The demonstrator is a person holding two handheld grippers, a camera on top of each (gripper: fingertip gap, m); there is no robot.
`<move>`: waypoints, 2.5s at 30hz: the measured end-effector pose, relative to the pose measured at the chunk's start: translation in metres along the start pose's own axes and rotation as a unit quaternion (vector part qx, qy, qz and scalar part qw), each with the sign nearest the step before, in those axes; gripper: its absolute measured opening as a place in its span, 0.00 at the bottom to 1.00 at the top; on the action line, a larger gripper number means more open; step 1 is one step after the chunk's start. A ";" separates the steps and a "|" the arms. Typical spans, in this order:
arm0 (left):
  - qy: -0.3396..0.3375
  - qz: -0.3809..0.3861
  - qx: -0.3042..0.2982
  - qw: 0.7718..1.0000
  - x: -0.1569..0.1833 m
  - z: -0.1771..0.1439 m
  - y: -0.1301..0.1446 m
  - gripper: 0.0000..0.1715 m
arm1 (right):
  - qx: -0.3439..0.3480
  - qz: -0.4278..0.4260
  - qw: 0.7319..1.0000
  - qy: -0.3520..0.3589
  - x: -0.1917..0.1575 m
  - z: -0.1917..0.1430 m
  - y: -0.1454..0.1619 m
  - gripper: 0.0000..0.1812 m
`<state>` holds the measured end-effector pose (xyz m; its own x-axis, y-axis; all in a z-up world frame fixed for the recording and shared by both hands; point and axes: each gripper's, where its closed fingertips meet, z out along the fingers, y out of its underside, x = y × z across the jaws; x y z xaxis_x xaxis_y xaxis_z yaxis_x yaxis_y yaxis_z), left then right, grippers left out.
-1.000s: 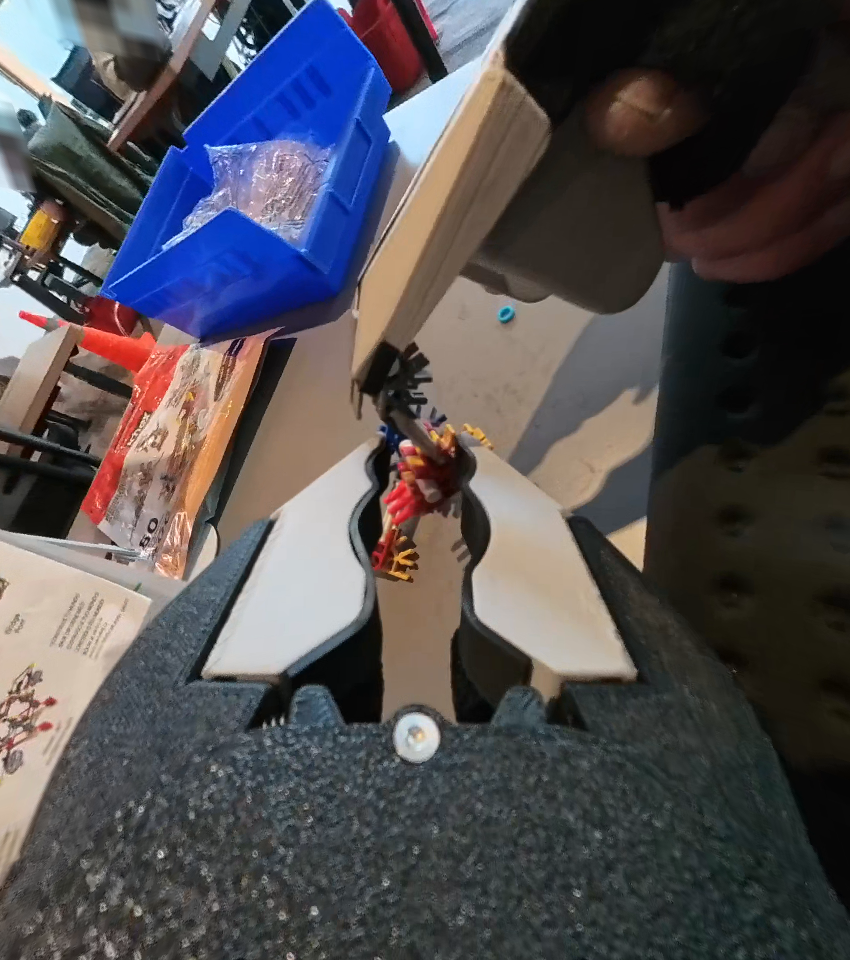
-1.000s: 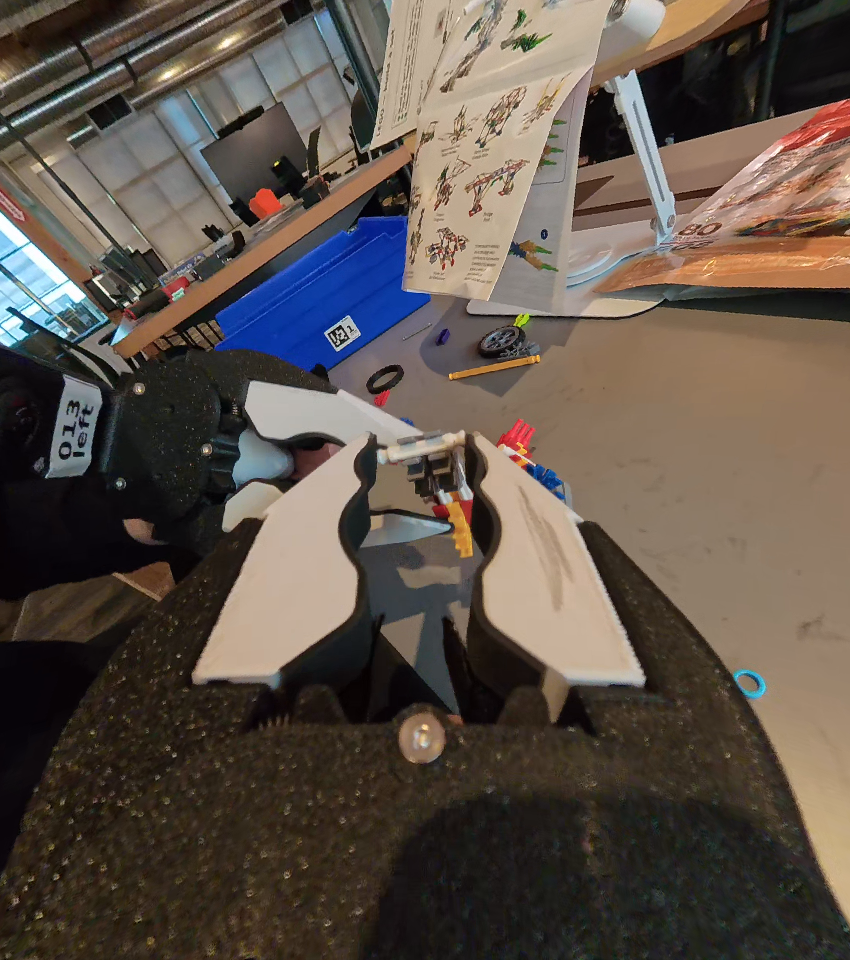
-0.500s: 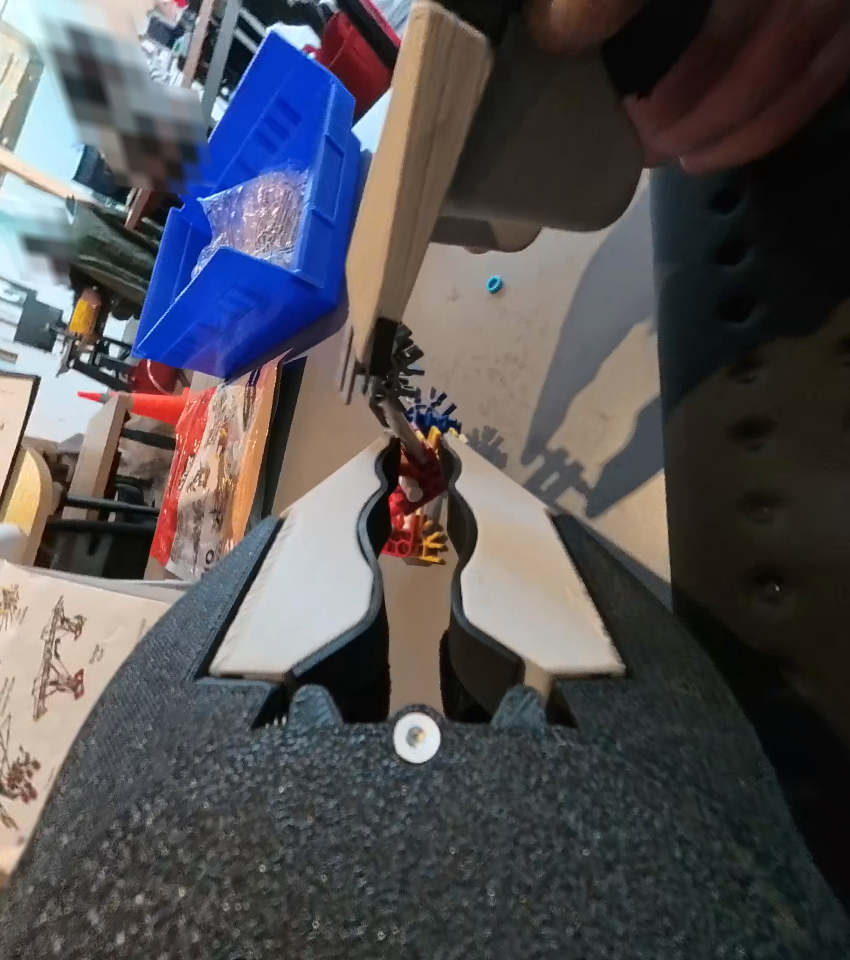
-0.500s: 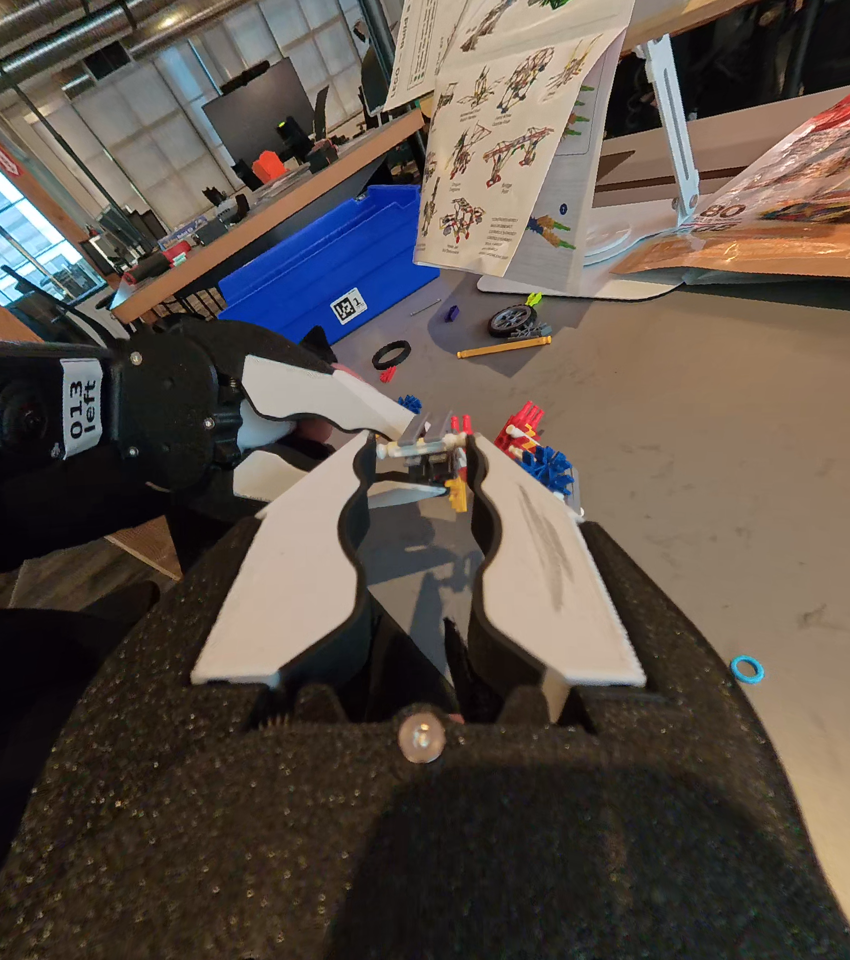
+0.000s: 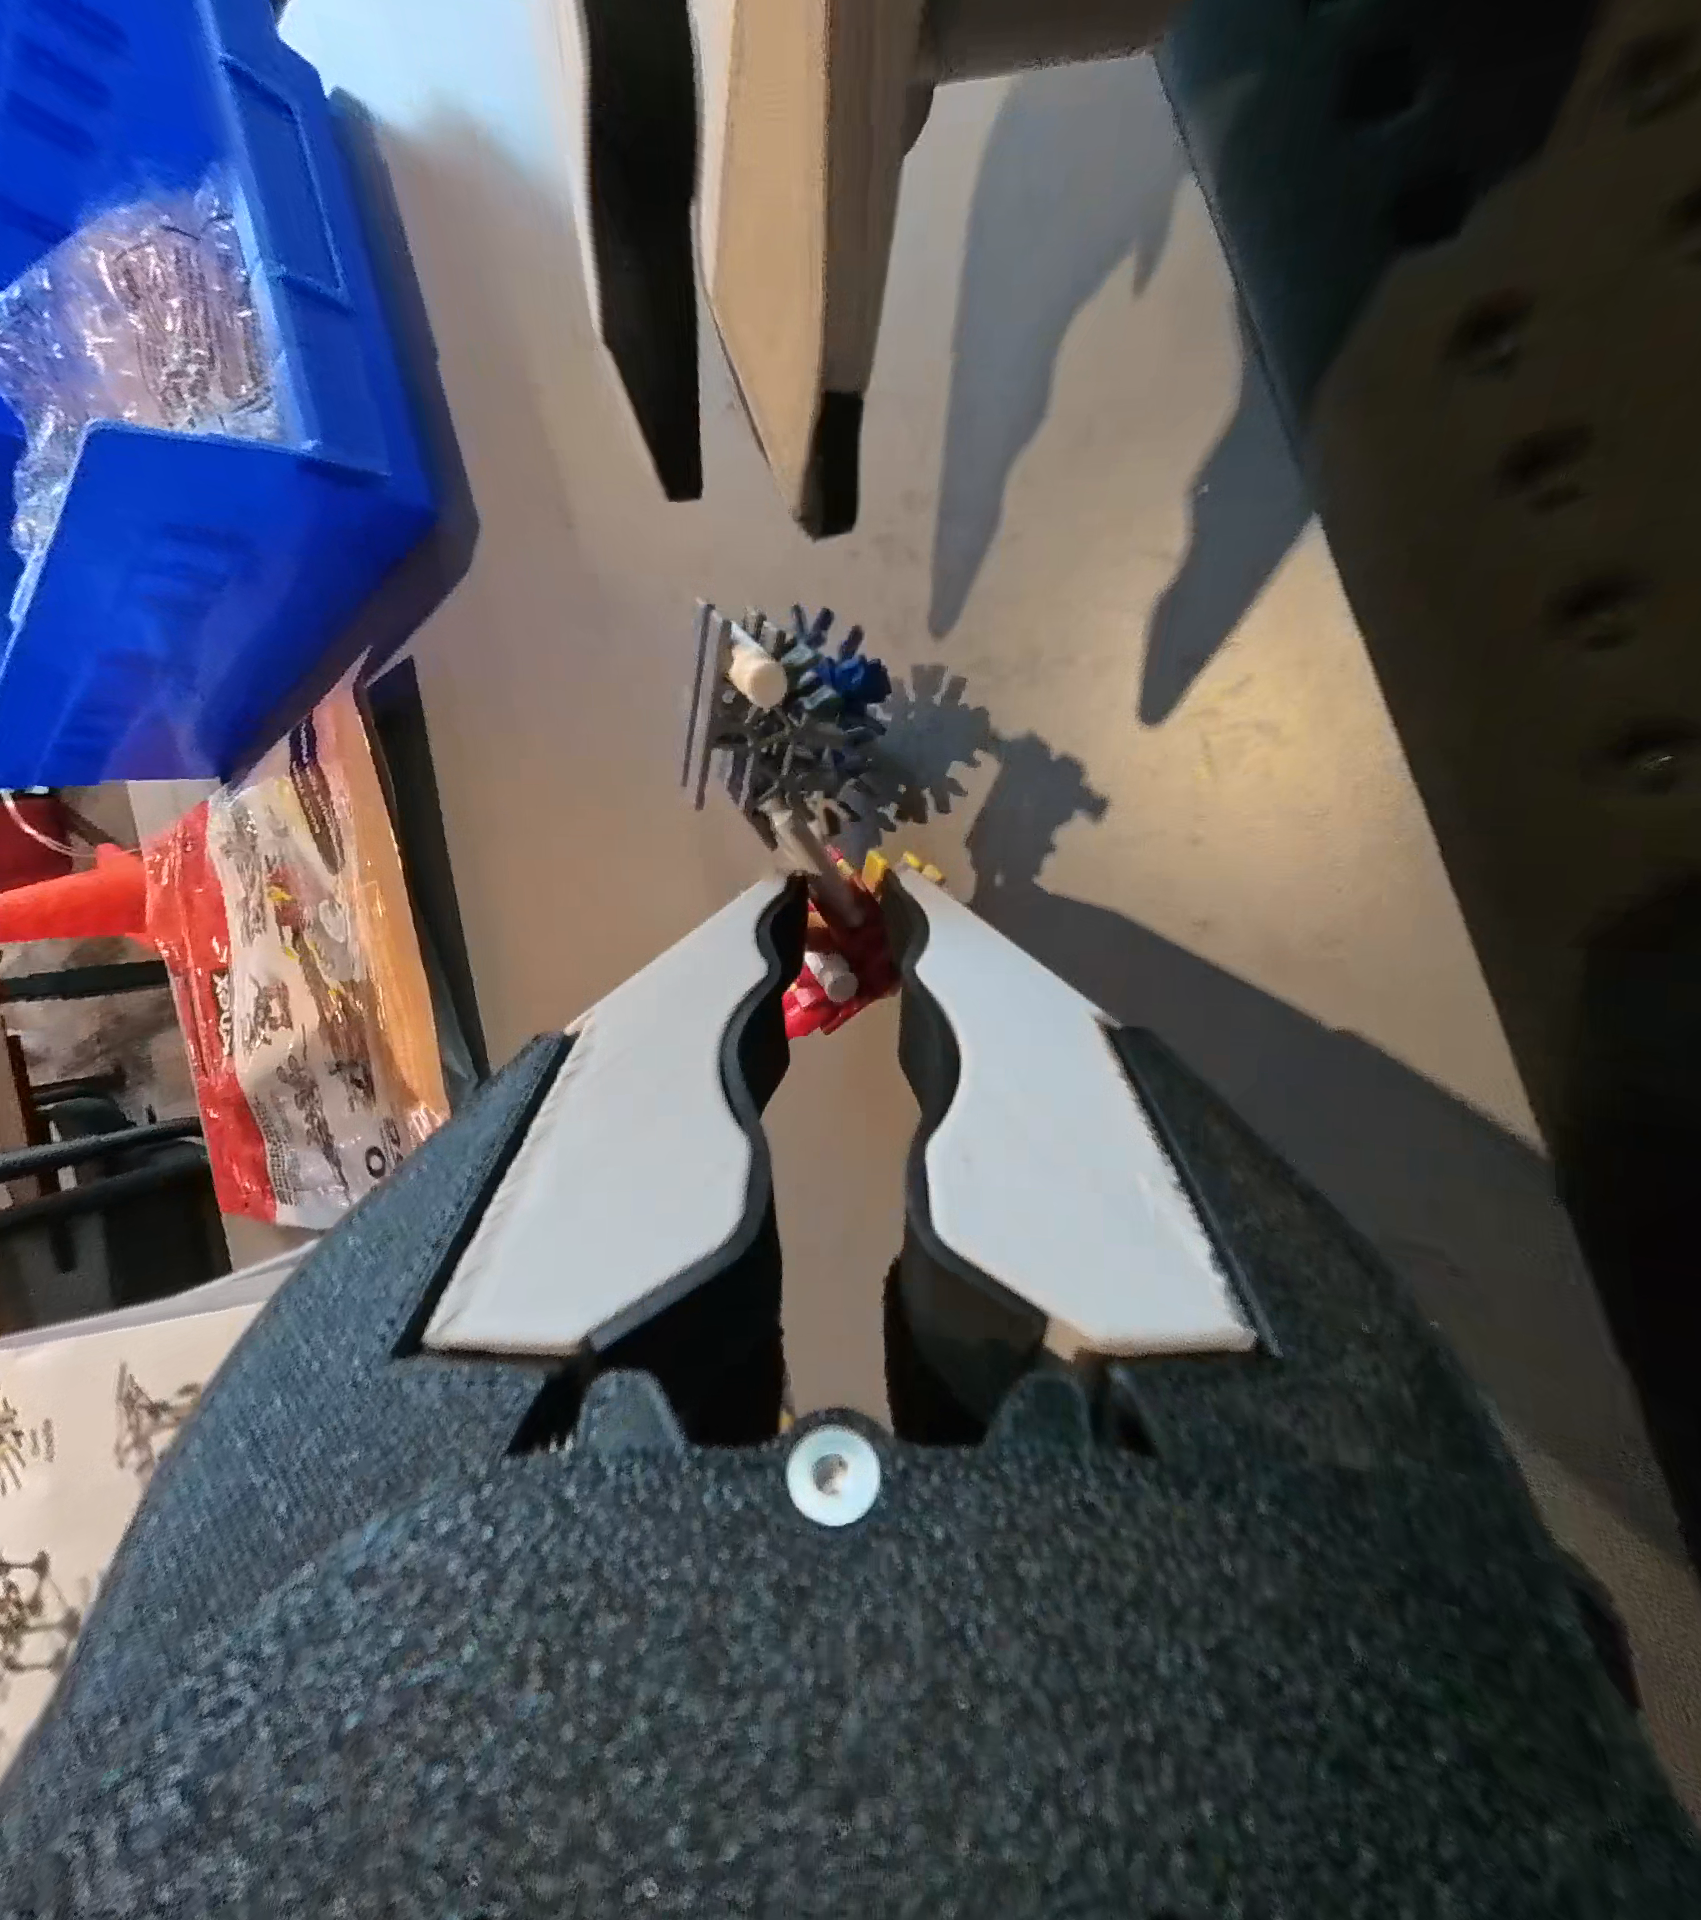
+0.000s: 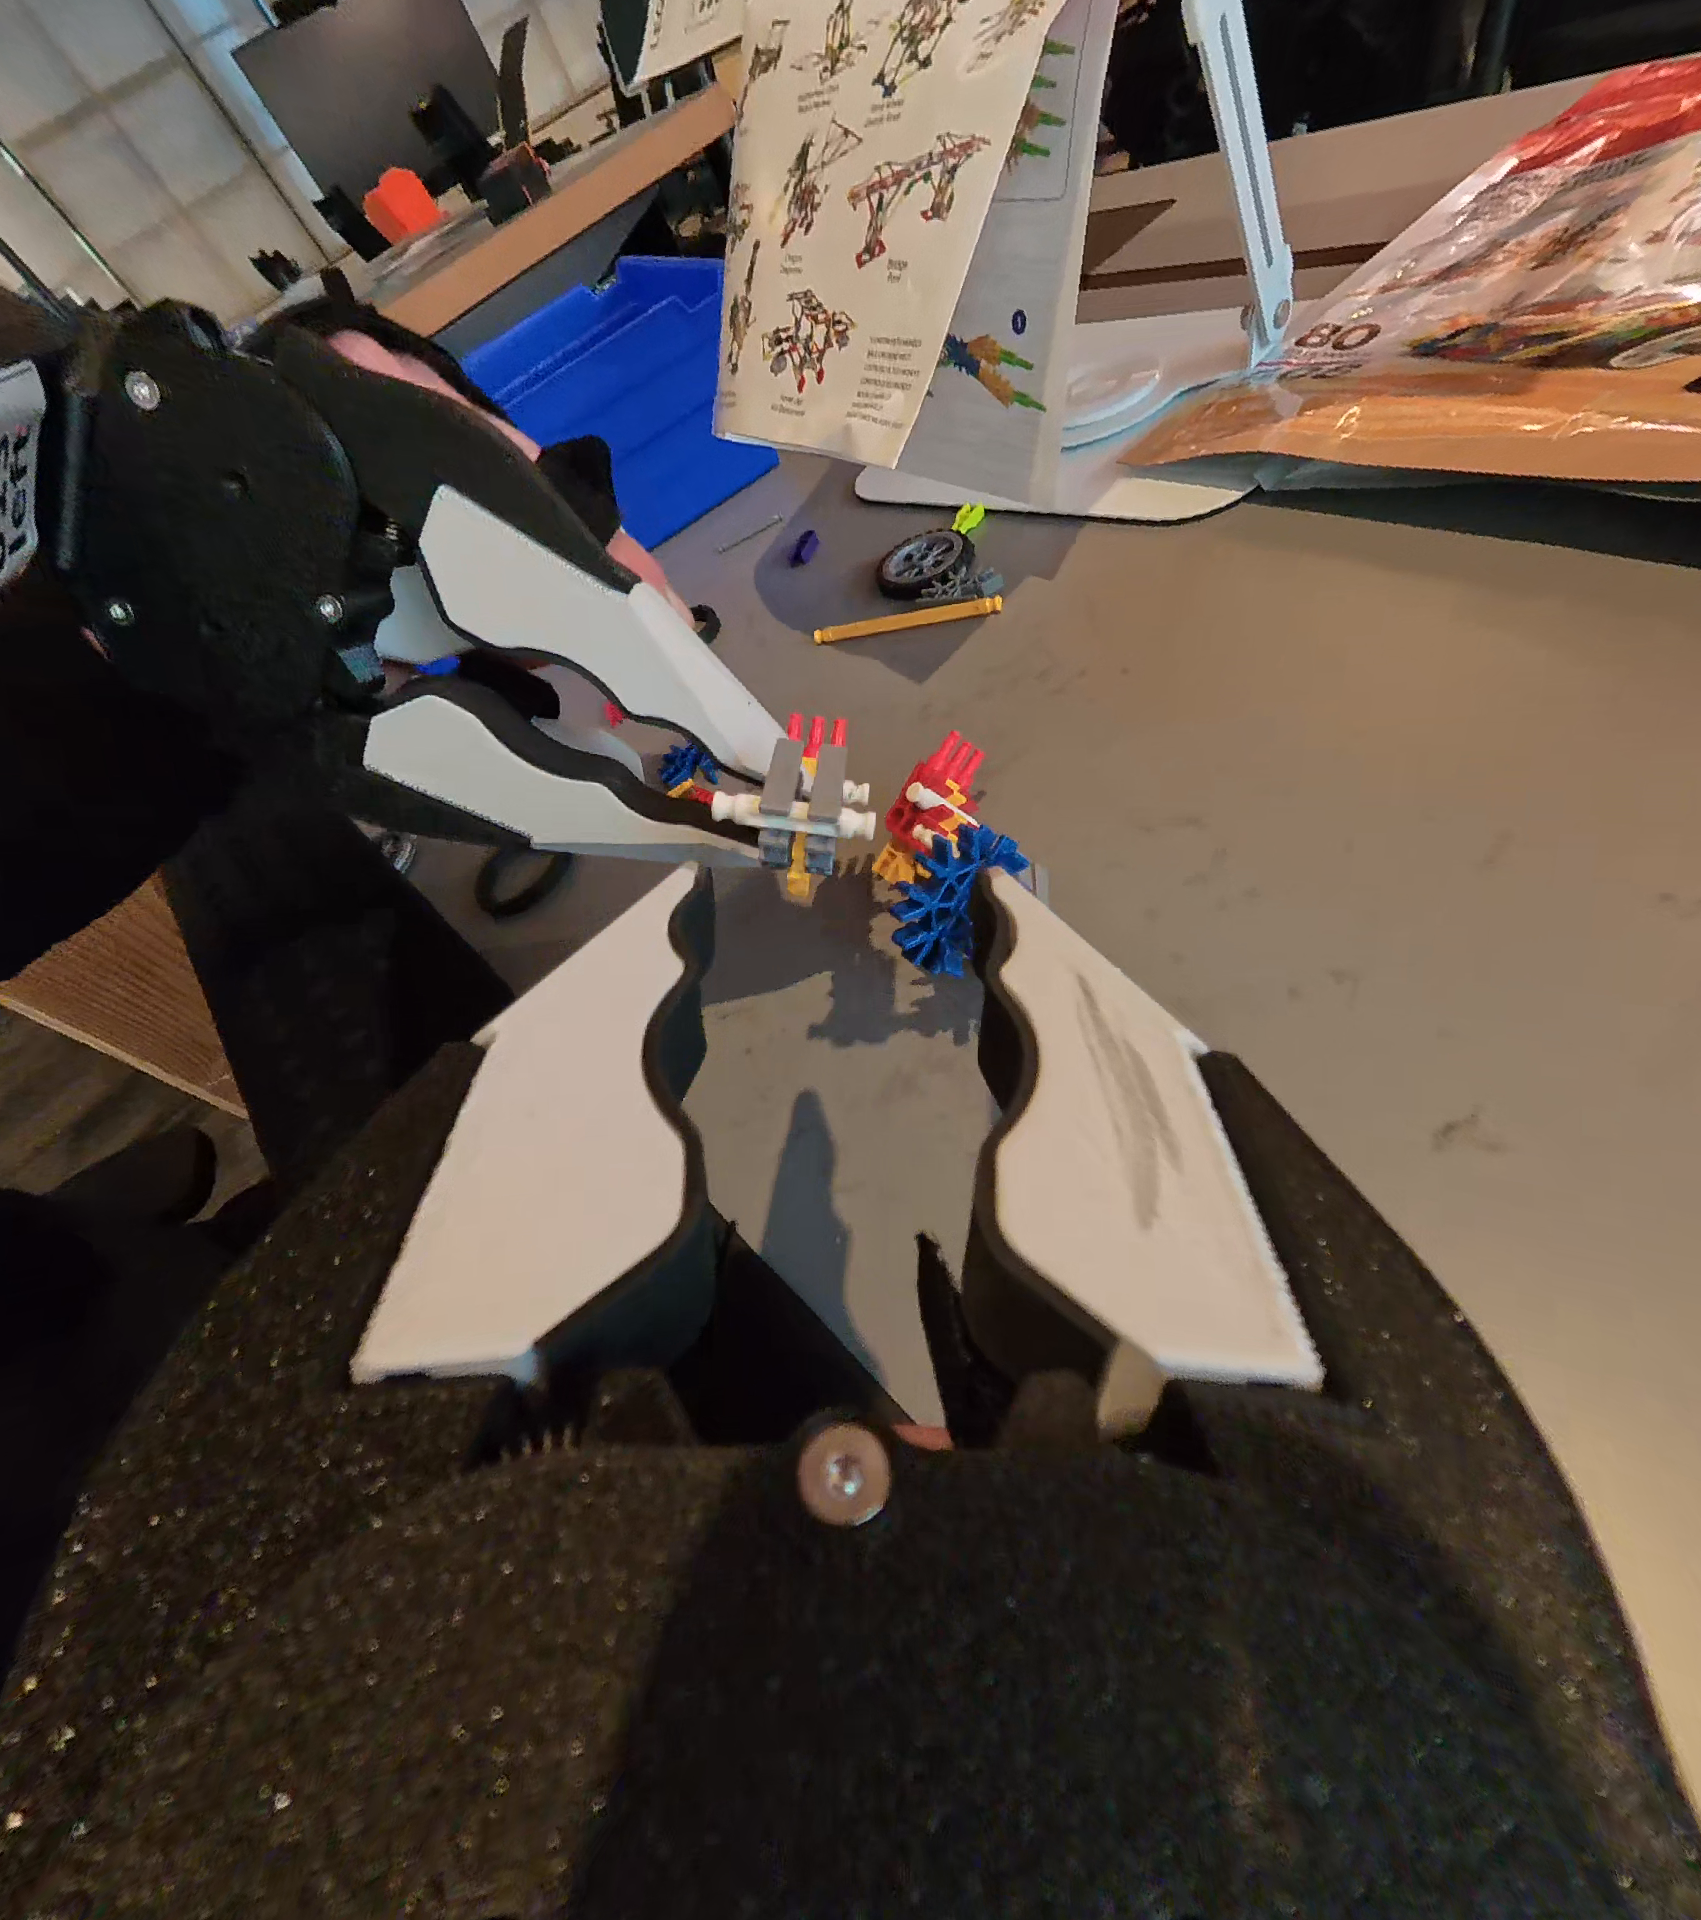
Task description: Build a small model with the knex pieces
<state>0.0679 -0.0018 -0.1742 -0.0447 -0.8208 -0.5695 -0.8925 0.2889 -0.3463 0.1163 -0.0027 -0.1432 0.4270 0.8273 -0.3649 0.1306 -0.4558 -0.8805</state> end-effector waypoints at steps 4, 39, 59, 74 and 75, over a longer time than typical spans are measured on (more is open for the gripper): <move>0.021 0.011 -0.004 1.000 -0.002 0.003 0.002 0.08 | -0.003 0.012 1.000 -0.005 0.002 0.001 0.001 0.27; 0.107 0.061 -0.053 0.991 0.003 0.011 0.014 0.08 | -0.065 -0.004 0.998 -0.014 -0.002 0.013 0.018 0.26; 0.132 0.028 -0.064 0.989 0.004 0.003 0.024 0.08 | -0.092 -0.020 0.995 -0.038 0.004 0.023 0.016 0.26; 0.140 0.025 -0.069 0.987 0.004 0.011 0.023 0.08 | -0.112 -0.018 0.991 -0.068 -0.002 0.028 0.020 0.26; 0.143 0.022 -0.068 0.987 0.005 0.011 0.023 0.08 | -0.112 -0.018 0.991 -0.069 -0.002 0.028 0.020 0.26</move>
<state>0.0523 0.0064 -0.1935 -0.1929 -0.9198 -0.3417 -0.9382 0.2749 -0.2104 0.0928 -0.0041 -0.1684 0.2936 0.8745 -0.3862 0.3456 -0.4737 -0.8100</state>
